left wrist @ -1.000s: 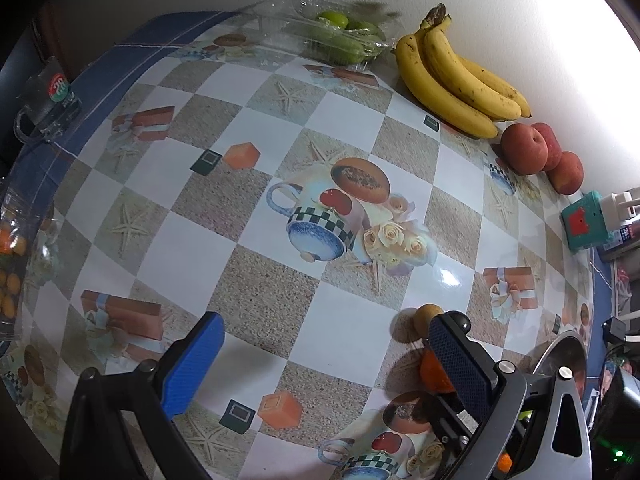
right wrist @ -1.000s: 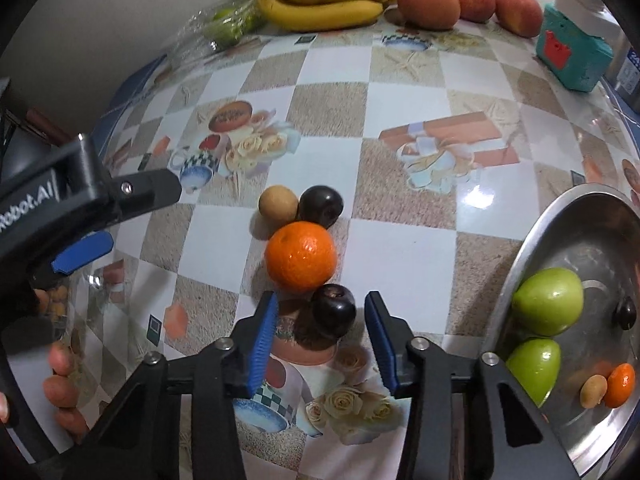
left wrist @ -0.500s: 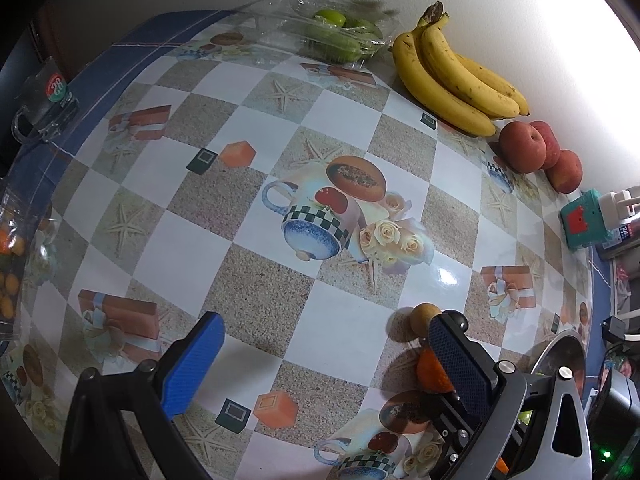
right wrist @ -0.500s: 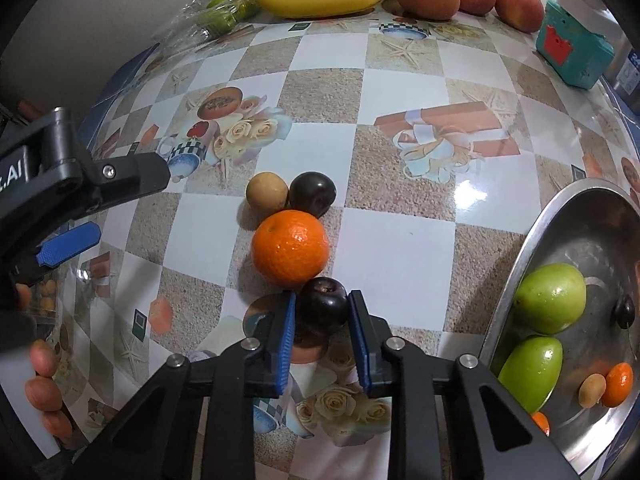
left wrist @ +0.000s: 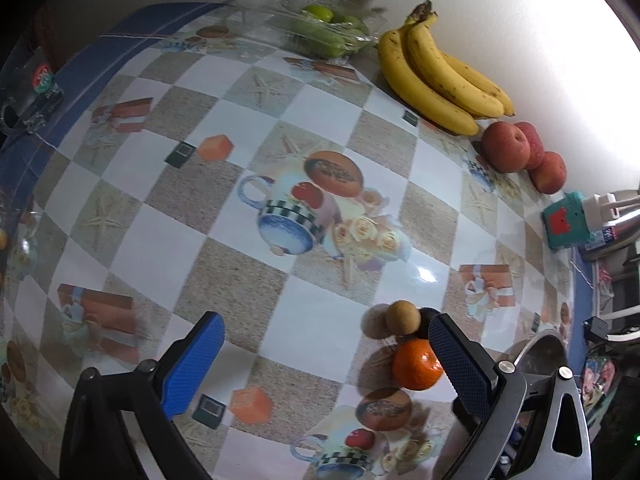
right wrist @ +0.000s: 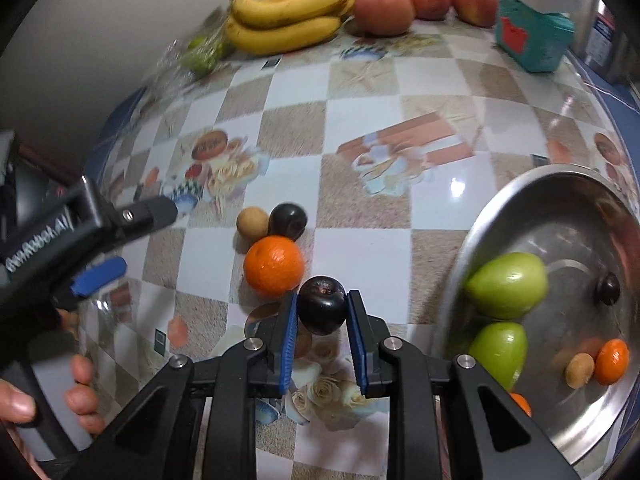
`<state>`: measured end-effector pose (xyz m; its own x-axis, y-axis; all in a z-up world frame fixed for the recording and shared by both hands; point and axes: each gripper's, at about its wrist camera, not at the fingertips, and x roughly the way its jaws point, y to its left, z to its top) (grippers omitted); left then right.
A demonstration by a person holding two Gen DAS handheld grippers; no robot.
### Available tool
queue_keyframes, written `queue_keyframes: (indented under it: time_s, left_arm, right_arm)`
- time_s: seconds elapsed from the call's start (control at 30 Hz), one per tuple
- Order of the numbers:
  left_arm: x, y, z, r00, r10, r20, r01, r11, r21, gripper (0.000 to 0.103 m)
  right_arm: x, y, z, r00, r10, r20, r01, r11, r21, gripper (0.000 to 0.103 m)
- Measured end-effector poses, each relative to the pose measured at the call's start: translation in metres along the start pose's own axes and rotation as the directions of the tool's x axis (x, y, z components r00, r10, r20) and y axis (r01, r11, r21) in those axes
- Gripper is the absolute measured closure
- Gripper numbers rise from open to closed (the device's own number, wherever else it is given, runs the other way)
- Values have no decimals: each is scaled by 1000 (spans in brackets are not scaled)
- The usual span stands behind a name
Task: Organize fruits
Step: 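Grasp a dark plum with the right tool while the left tool grasps the orange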
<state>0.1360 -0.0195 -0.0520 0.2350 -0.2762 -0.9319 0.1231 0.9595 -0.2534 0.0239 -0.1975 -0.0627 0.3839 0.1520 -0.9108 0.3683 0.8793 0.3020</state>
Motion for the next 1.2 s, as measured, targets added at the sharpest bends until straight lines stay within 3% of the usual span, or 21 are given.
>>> queue_keyframes:
  time_s: [0.13,0.3,0.63,1.0,1.2]
  left_arm:
    - [5,-6,-4,999,-28,-20,28,1000,7,2]
    - [16,-22,-11,994,-80,-73,83,996,41,15]
    - [37,-55,-26,984,-109,-142,126,986,113,32]
    - [48,-63,-31,982,-89,-165,112,985,132,56]
    - [48,-61,-31,980,-108,-169,128,986,111,61]
  right_arm:
    - [-21,-15,2,999,6,48,-8,999,45,78]
    - [-36,-28,0,996,-3,84,-5,995,98,78]
    - [-46,-50,-1,993,1,115,-21,985,172,78]
    - [-47,-51,-1,993,7,120,-29,983,183,78]
    - [-46,-51,-1,993,14,119,-36,982,184,78]
